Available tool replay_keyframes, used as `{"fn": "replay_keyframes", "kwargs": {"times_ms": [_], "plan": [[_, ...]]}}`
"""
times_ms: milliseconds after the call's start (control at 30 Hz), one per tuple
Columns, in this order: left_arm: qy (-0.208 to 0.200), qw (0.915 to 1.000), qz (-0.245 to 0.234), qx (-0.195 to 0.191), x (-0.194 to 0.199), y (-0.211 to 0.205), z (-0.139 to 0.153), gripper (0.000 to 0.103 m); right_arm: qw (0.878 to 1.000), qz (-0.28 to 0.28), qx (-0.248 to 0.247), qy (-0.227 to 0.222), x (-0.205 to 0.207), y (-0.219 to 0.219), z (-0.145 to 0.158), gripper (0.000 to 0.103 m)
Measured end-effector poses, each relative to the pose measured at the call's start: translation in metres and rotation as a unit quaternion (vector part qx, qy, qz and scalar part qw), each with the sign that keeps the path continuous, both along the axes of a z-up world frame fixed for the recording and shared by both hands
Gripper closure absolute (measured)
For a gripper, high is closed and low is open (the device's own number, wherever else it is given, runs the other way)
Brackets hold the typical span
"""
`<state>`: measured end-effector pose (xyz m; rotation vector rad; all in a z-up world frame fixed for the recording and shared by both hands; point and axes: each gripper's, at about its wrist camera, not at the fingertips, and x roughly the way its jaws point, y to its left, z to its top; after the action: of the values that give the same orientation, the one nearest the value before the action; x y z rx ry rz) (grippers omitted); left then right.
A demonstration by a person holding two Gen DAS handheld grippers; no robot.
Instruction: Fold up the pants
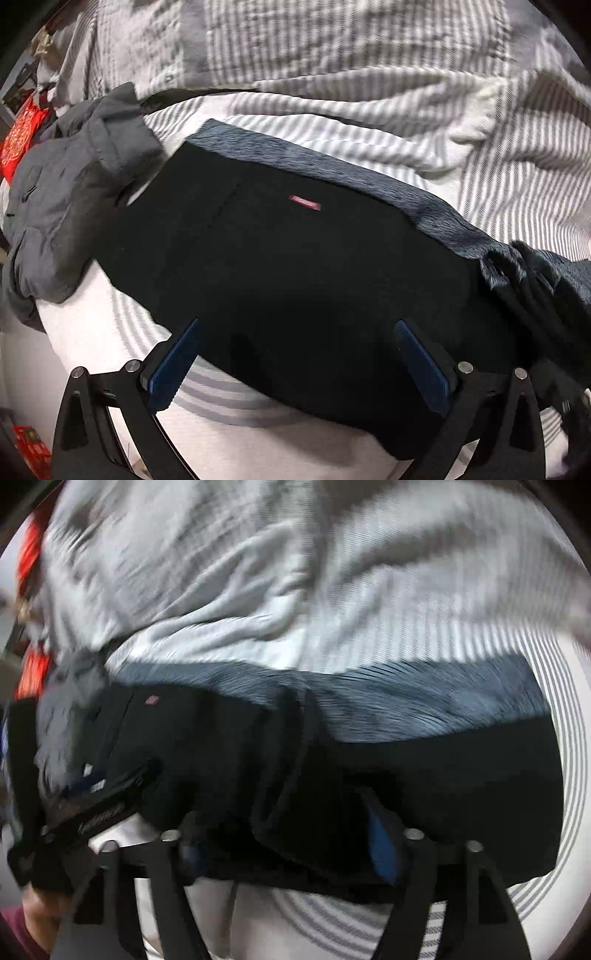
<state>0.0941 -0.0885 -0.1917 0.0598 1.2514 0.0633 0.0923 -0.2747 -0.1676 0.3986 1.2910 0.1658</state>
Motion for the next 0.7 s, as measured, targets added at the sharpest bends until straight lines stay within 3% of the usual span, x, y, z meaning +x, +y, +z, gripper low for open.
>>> {"fn": "replay_keyframes", "kwargs": {"times_ms": [100, 233, 367, 500, 533, 600, 667, 700], "plan": [[-0.006, 1.0, -0.001, -0.007, 0.002, 0.007, 0.01, 0.0, 0.998, 0.013, 0.061, 0.0, -0.006, -0.008, 0.019, 0.026], [-0.005, 0.999, -0.021, -0.04, 0.004, 0.0, 0.024, 0.0, 0.999, -0.021, 0.042, 0.001, -0.014, -0.045, 0.037, 0.026], [-0.002, 0.9936, -0.072, -0.087, -0.004, -0.037, 0.035, 0.0, 0.996, -0.079, 0.029, 0.03, -0.011, -0.089, 0.035, 0.026], [0.004, 0.9856, -0.106, -0.132, -0.014, -0.08, 0.04, 0.0, 0.995, -0.09, 0.027, 0.042, 0.0, -0.12, 0.028, 0.026], [0.006, 0.9839, -0.11, -0.141, -0.016, -0.088, 0.041, 0.003, 0.995, -0.086, 0.024, 0.046, 0.005, -0.124, 0.024, 0.026], [0.023, 0.9804, -0.119, -0.156, -0.017, -0.106, 0.035, 0.022, 0.995, -0.078, 0.023, 0.058, 0.012, -0.129, 0.018, 0.026], [0.042, 0.9787, -0.122, -0.16, -0.016, -0.118, 0.026, 0.029, 0.995, -0.072, 0.036, 0.067, 0.016, -0.134, 0.015, 0.027], [0.049, 0.9783, -0.12, -0.162, -0.016, -0.122, 0.021, 0.039, 0.995, -0.066, 0.041, 0.069, 0.018, -0.136, 0.014, 0.027]]}}
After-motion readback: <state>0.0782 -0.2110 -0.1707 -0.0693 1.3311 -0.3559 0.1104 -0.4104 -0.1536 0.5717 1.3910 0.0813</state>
